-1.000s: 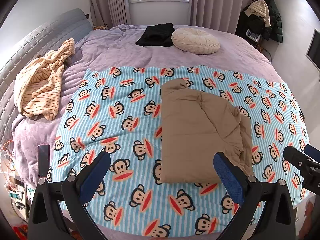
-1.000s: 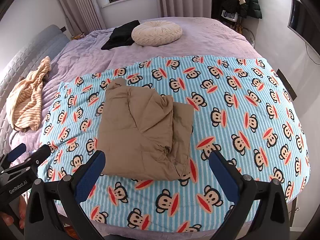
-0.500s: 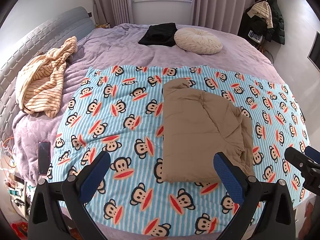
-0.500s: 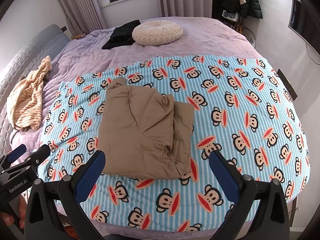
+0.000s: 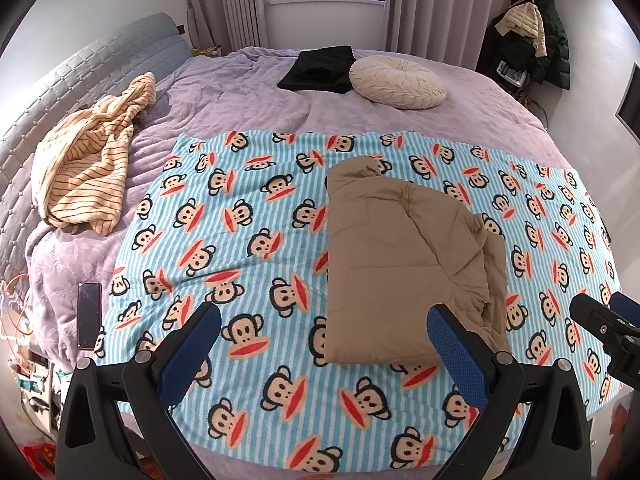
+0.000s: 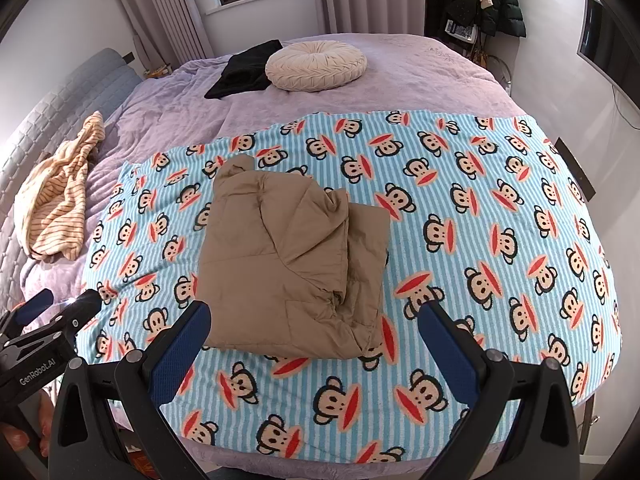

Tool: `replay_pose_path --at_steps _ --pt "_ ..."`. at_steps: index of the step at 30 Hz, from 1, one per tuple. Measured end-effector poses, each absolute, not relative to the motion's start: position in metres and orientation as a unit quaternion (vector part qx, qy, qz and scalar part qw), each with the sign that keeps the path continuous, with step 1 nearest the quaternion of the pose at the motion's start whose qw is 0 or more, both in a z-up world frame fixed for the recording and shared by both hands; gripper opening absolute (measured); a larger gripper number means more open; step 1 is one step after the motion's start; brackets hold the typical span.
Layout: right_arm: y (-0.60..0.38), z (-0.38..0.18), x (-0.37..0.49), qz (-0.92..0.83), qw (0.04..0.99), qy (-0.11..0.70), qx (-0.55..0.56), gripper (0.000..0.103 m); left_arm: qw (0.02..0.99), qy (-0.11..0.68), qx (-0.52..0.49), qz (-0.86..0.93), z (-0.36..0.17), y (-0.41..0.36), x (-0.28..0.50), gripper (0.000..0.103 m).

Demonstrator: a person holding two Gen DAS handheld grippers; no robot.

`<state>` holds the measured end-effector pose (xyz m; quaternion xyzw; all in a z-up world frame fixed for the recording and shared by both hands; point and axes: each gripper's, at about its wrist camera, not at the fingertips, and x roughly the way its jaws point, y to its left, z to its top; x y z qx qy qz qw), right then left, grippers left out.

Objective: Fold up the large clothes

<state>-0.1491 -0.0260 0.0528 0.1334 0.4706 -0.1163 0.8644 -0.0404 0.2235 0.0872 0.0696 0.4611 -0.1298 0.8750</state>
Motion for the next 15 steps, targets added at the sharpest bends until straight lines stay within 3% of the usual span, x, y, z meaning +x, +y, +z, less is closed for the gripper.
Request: replay_pose_path --at_steps 15 --pt "-0.0262 0.0531 -0.1492 -0.116 0.864 0.471 0.134 0.103 0.875 0.461 0.07 -0.13 0.0868 0.2238 -0.04 0.103"
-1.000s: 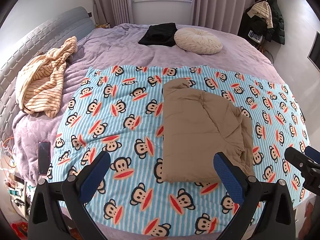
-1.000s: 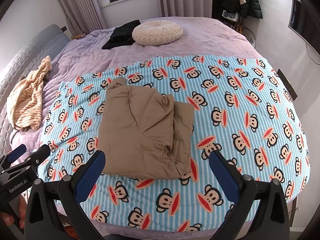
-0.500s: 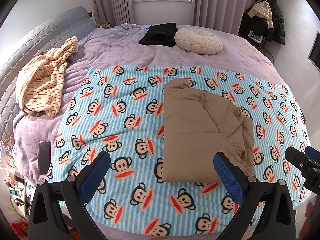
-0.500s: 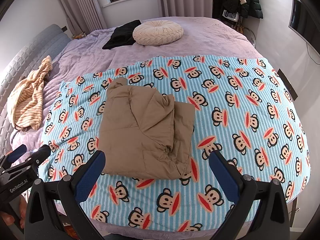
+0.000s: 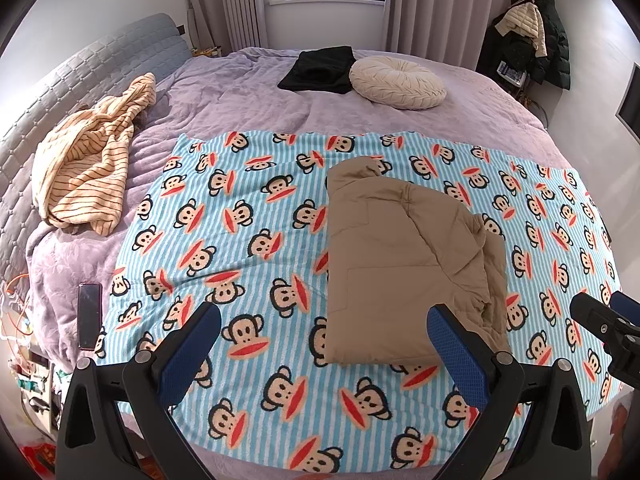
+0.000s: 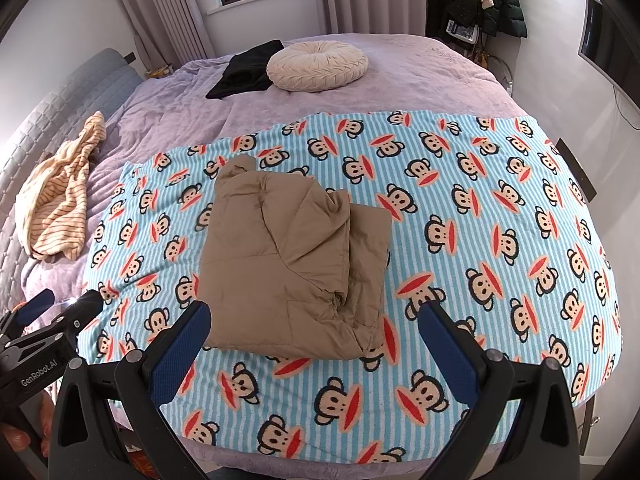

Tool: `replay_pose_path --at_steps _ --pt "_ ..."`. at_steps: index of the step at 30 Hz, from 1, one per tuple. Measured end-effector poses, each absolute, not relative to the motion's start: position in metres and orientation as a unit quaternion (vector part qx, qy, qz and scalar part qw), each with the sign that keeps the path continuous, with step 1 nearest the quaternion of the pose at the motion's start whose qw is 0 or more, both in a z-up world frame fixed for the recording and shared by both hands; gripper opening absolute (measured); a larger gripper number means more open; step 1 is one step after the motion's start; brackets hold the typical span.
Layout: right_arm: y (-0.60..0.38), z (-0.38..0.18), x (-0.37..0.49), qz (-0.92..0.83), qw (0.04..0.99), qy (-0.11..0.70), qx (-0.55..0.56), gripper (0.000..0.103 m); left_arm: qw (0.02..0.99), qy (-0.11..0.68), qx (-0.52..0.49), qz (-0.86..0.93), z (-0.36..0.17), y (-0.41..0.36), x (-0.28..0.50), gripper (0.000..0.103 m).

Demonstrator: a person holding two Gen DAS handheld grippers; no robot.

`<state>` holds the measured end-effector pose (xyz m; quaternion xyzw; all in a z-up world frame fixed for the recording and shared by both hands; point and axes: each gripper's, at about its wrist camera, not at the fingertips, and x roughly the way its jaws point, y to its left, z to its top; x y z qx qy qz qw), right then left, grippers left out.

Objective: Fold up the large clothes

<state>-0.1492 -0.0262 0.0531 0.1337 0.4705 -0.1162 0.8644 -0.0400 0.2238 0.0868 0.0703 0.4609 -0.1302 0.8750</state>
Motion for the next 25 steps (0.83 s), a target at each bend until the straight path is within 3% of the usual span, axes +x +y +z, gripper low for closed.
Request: replay_pose_path --at_steps 25 --pt "-0.0219 0.0521 -0.1473 -0.114 0.863 0.473 0.135 0.103 0.878 0.457 0.065 -0.126 0.0894 0.2217 -0.0401 0.103"
